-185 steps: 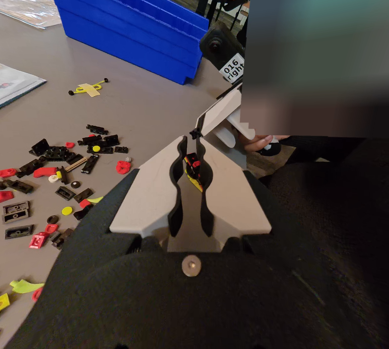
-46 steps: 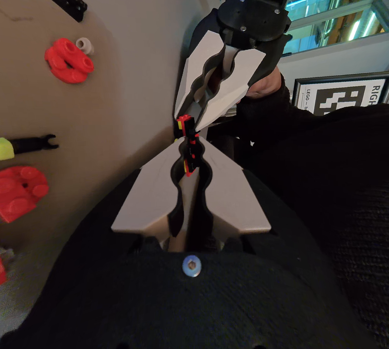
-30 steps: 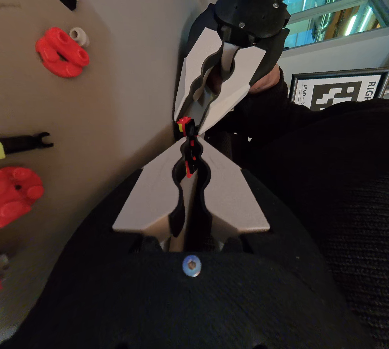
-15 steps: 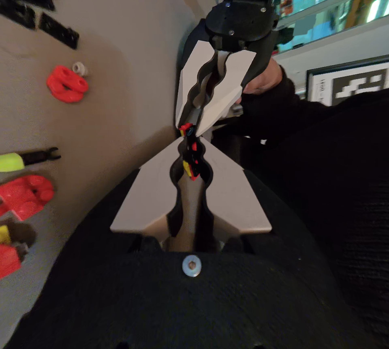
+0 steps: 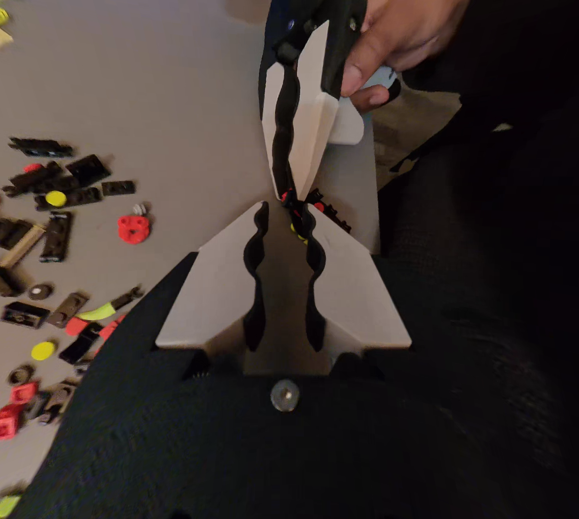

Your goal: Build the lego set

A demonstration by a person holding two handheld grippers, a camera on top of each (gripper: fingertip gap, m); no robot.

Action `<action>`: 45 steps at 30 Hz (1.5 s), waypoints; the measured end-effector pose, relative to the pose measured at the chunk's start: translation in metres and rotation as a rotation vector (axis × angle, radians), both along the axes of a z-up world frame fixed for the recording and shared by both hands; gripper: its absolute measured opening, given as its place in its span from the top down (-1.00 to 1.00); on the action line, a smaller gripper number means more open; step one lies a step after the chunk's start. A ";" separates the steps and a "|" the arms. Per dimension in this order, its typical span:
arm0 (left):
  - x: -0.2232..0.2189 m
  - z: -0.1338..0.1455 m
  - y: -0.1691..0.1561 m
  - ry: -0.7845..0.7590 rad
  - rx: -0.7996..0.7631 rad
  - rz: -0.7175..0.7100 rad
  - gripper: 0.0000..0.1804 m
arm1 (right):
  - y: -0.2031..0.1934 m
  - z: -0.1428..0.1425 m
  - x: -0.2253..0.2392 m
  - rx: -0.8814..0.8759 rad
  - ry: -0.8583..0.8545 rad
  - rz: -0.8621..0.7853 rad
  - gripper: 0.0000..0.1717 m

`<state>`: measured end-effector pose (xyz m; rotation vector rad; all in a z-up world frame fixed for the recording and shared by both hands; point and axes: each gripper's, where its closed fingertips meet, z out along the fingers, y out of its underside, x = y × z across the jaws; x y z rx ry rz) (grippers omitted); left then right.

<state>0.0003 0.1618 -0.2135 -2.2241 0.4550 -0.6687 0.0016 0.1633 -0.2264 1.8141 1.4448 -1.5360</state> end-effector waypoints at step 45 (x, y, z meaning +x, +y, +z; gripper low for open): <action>0.010 -0.007 -0.012 0.150 0.013 -0.131 0.93 | -0.002 0.001 0.001 -0.014 -0.008 -0.004 0.71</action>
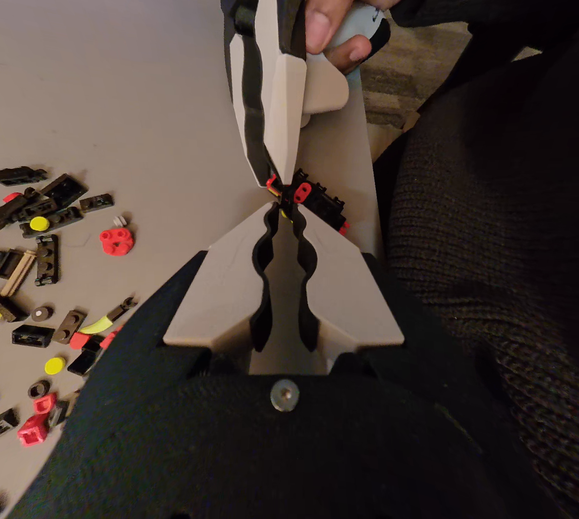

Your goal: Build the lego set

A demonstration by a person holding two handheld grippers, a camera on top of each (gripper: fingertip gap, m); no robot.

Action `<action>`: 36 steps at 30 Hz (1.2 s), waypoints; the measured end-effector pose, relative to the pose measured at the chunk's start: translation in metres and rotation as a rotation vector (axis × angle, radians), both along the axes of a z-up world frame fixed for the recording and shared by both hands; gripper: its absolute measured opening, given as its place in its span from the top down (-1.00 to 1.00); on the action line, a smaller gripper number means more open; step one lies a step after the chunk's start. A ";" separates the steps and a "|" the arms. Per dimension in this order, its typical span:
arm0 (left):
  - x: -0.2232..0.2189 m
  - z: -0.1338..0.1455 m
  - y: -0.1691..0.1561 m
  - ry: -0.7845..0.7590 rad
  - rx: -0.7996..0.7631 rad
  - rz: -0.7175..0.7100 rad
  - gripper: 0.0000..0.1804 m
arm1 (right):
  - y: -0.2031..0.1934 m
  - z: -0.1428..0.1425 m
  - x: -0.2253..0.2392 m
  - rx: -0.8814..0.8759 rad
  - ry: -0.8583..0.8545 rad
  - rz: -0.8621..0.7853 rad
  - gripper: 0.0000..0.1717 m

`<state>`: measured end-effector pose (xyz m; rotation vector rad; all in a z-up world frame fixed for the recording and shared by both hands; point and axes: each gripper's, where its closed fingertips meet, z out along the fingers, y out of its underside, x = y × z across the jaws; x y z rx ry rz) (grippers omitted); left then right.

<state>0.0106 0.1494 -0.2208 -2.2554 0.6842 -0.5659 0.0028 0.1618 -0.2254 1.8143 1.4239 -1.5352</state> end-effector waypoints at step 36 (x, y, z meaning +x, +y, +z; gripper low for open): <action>0.005 -0.003 -0.005 0.025 -0.071 -0.038 0.93 | -0.009 -0.004 0.006 -0.002 -0.038 0.043 0.79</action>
